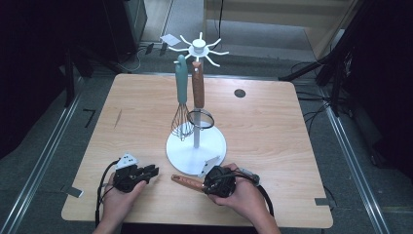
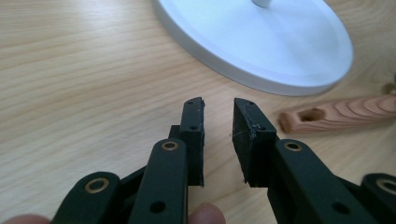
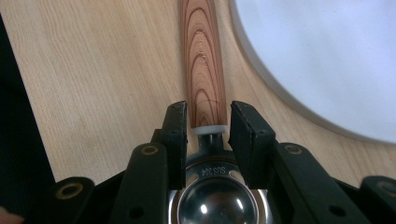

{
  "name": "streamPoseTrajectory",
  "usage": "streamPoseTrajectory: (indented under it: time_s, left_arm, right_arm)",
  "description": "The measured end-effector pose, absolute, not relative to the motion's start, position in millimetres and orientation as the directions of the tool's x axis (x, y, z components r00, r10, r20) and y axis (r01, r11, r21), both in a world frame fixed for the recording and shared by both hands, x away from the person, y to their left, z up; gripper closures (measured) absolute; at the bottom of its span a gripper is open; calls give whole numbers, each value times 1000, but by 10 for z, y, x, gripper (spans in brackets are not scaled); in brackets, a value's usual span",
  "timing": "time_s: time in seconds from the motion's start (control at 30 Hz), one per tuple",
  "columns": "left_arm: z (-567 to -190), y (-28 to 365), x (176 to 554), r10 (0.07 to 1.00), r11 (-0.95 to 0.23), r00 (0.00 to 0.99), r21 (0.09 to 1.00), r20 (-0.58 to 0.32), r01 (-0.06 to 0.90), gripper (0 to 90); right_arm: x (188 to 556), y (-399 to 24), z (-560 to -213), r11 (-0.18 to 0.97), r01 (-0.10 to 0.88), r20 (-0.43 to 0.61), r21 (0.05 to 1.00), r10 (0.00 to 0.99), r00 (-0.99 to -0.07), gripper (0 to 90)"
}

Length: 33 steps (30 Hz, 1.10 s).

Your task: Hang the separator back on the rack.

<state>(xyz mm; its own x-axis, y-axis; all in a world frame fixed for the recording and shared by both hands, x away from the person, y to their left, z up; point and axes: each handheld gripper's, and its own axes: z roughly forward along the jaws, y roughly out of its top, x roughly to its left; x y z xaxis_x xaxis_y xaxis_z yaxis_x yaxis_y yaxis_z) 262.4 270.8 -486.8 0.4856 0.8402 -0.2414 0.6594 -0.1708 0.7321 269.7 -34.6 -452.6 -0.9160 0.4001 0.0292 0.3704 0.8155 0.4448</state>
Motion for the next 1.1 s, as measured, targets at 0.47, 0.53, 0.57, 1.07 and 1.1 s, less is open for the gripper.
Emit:
streamPoseTrajectory:
  time_s: [0.47,0.53,0.57,1.07,1.1]
  left_arm:
    - [-4862,3065,2716,884,-80,391,740,-257,668,730]
    - [-4862,3091,2722,886,-73,386,743,-258,665,726]
    - [-4863,3111,2726,887,-70,384,746,-258,663,720]
    - [-4831,3310,2746,927,13,280,766,-251,643,350]
    - [-4828,3321,2746,929,17,274,770,-247,638,350]
  right_arm:
    - [2771,-98,-4583,887,337,2,316,354,-935,664]
    - [2779,-82,-4596,892,335,-2,304,353,-936,665]
    - [2771,-67,-4606,887,352,4,300,368,-930,672]
    - [2700,-58,-4591,864,428,-9,264,446,-895,711]
    - [2697,-68,-4585,861,431,-8,271,449,-893,711]
